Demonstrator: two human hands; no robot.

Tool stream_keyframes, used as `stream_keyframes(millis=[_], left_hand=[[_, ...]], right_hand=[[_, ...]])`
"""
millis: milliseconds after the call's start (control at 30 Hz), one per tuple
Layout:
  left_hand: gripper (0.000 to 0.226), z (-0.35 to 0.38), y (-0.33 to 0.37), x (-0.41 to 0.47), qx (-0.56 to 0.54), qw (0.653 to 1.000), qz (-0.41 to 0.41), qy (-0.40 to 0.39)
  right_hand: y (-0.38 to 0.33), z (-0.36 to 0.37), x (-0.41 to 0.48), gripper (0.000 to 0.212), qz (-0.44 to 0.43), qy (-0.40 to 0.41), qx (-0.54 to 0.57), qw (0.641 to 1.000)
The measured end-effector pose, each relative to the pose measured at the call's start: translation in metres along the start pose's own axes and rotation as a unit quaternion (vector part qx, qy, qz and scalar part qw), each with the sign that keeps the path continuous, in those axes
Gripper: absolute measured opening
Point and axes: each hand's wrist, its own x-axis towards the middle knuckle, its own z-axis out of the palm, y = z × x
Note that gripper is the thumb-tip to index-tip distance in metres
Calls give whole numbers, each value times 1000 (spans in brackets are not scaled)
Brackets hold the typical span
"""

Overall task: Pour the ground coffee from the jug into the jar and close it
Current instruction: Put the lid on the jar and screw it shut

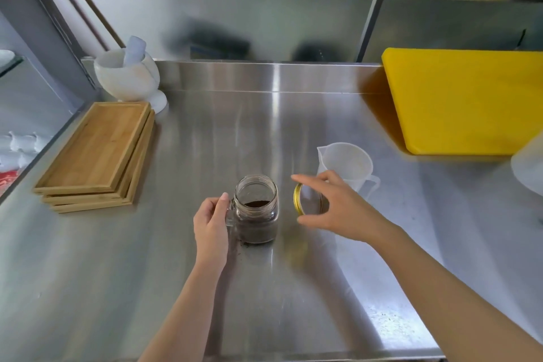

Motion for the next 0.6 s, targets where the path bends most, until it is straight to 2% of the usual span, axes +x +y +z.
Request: stream_keyframes(millis=[167, 300, 433, 600], left_hand=[[32, 1, 9, -5, 32, 999, 5, -8], [32, 0, 10, -4, 76, 997, 9, -5], [34, -1, 10, -2, 107, 994, 10, -9], [35, -4, 12, -4, 143, 990, 6, -18]], right_hand=[[-28, -11, 9, 62, -25, 117, 16, 993], [-45, -3, 16, 56, -35, 169, 50, 984], [-55, 10, 19, 46, -52, 127, 74, 988], [-58, 20, 22, 41, -59, 81, 37, 994]])
